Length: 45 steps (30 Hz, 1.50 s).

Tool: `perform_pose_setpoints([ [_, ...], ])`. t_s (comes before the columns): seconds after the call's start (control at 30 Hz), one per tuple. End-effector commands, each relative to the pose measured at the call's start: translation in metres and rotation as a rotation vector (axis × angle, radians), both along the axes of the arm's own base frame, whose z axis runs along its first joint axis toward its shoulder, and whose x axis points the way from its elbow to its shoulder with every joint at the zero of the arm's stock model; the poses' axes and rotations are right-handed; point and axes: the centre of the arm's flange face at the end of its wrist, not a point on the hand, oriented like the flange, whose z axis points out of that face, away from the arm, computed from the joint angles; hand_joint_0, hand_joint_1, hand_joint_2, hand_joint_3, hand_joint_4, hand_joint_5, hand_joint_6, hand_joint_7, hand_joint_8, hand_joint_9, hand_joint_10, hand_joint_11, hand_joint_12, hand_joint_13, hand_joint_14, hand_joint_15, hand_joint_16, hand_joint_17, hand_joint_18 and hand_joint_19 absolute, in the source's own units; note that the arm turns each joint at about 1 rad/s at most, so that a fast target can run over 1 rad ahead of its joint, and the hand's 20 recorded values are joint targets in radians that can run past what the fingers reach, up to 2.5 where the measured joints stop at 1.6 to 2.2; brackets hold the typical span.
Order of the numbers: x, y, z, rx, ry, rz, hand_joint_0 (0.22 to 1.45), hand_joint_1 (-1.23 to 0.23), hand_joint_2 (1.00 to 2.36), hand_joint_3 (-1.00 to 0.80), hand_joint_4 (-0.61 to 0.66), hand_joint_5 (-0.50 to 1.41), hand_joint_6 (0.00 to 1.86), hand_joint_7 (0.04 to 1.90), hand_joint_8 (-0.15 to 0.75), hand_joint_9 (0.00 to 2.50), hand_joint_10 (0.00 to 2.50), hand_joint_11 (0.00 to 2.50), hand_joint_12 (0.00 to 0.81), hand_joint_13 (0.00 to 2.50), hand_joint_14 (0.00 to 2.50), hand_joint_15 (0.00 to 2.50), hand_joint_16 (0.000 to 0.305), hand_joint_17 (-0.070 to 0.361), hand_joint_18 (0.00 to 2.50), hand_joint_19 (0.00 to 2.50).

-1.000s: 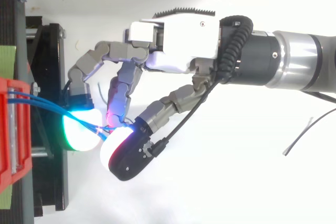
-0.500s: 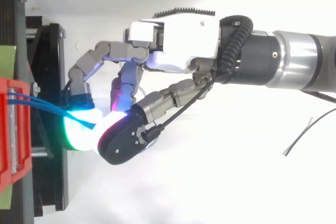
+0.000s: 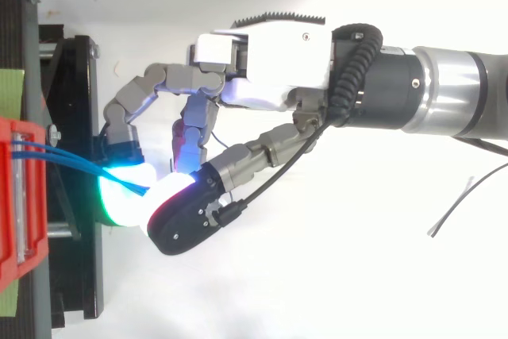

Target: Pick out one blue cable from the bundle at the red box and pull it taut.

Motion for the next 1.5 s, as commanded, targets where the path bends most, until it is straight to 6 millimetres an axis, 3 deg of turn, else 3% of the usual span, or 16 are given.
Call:
perform_pose_setpoints([
  [0.0, 0.0001, 0.0, -0.001, 0.0, 0.001, 0.0, 0.72, -0.9, 1.01, -0.34, -0.07, -0.13, 0.93, 1.05, 0.294, 1.39, 0.03, 1.05, 0.386, 1.25, 0.03, 0.72, 0.053, 0.119, 0.98, 0.73],
  [0.07, 0.0, 0.0, 0.0002, 0.0, 0.0, 0.0, 0.77, -0.92, 1.0, -0.49, -0.11, -0.12, 0.94, 1.13, 0.305, 1.47, 0.03, 1.07, 0.379, 1.27, 0.03, 0.72, 0.052, 0.117, 0.98, 0.72],
  [0.2, 0.0, 0.0, 0.0002, 0.0, 0.0, 0.0, 0.75, -0.94, 1.0, -0.5, -0.09, -0.1, 0.94, 1.27, 0.316, 1.53, 0.03, 1.08, 0.378, 1.29, 0.03, 0.73, 0.05, 0.113, 1.02, 0.71],
  [0.43, 0.0, 0.0, 0.0002, 0.0, 0.0, 0.0, 0.67, -0.94, 1.0, -0.5, -0.01, -0.09, 0.93, 1.18, 0.304, 1.56, 0.03, 1.07, 0.376, 1.3, 0.03, 0.74, 0.05, 0.112, 1.03, 0.73],
  [0.53, 0.0, 0.0002, 0.0002, 0.0, 0.0, 0.002, 0.58, -0.9, 1.0, -0.5, 0.05, -0.08, 0.93, 0.99, 0.3, 1.56, 0.03, 1.06, 0.385, 1.31, 0.03, 0.74, 0.051, 0.115, 1.04, 0.73],
  [0.7, 0.0, 0.0003, 0.0002, 0.0, 0.0, 0.003, 0.49, -0.77, 1.0, -0.5, 0.1, -0.08, 0.88, 1.06, 0.323, 1.53, 0.03, 0.98, 0.403, 1.33, 0.03, 0.71, 0.057, 0.129, 1.06, 0.72],
  [0.83, 0.0001, 0.0003, -0.001, -0.001, 0.001, 0.003, 0.49, -0.67, 1.0, -0.5, 0.11, -0.08, 0.87, 1.05, 0.316, 1.53, 0.03, 0.95, 0.403, 1.33, 0.02, 0.7, 0.058, 0.13, 1.06, 0.73],
  [1.0, 0.0001, 0.0003, -0.001, -0.001, 0.001, 0.003, 0.58, -0.61, 1.0, -0.5, 0.05, -0.08, 0.86, 1.08, 0.298, 1.53, 0.03, 0.96, 0.38, 1.31, 0.02, 0.72, 0.052, 0.118, 1.01, 0.76],
  [1.13, 0.0, 0.0003, 0.0002, 0.0, 0.0, 0.003, 0.62, -0.66, 1.0, -0.49, 0.04, -0.07, 0.87, 1.07, 0.294, 1.56, 0.03, 0.99, 0.378, 1.33, 0.03, 0.72, 0.052, 0.116, 1.01, 0.76],
  [1.33, 0.0, 0.0003, 0.0002, 0.0, 0.0, 0.003, 0.62, -0.74, 1.01, -0.33, 0.06, -0.07, 0.88, 1.13, 0.312, 1.55, 0.03, 0.99, 0.387, 1.32, 0.03, 0.74, 0.052, 0.118, 1.01, 0.76],
  [1.4, 0.0, 0.0003, 0.0002, 0.0, 0.0, 0.003, 0.65, -0.8, 1.01, -0.33, 0.07, -0.09, 0.9, 1.04, 0.319, 1.49, 0.03, 1.02, 0.386, 1.29, 0.03, 0.73, 0.052, 0.118, 1.01, 0.74],
  [1.47, 0.0001, 0.0003, -0.001, -0.001, 0.001, 0.003, 0.69, -0.88, 1.01, -0.34, 0.05, -0.1, 0.91, 1.1, 0.319, 1.44, 0.03, 1.03, 0.38, 1.27, 0.03, 0.73, 0.052, 0.116, 0.99, 0.72],
])
